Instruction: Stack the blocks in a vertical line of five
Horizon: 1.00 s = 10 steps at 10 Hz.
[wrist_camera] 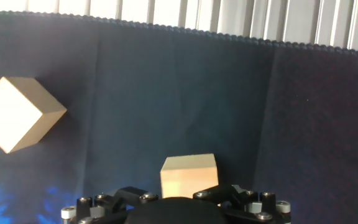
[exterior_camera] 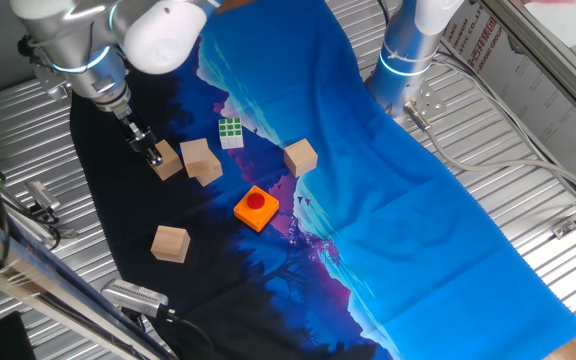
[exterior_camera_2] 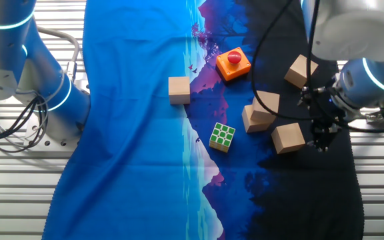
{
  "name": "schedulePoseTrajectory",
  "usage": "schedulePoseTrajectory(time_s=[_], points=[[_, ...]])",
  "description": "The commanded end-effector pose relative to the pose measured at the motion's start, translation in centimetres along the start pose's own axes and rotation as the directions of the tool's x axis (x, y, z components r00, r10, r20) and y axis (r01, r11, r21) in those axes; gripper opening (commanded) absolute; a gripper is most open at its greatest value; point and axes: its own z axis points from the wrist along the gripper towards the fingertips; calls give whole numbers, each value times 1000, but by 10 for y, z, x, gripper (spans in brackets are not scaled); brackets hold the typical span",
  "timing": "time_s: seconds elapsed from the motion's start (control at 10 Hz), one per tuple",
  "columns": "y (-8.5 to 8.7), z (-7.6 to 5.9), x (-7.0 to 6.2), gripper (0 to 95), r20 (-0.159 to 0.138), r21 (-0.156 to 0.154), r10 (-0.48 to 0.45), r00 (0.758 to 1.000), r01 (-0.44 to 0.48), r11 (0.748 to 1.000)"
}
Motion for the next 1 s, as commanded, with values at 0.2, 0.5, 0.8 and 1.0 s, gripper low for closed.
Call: schedulePoseTrajectory(time_s=[0.2,0.5,0.8,1.0], points=[[-2,5,-2,950,-35,-27,23,999,-23,999],[-2,15,-3,950,-50,-37,18,999,-20,999],[3,32,0,950,-52,-33,24,998,-25,999],[3,38,3,950,-53,-33,25,998,-26,999]])
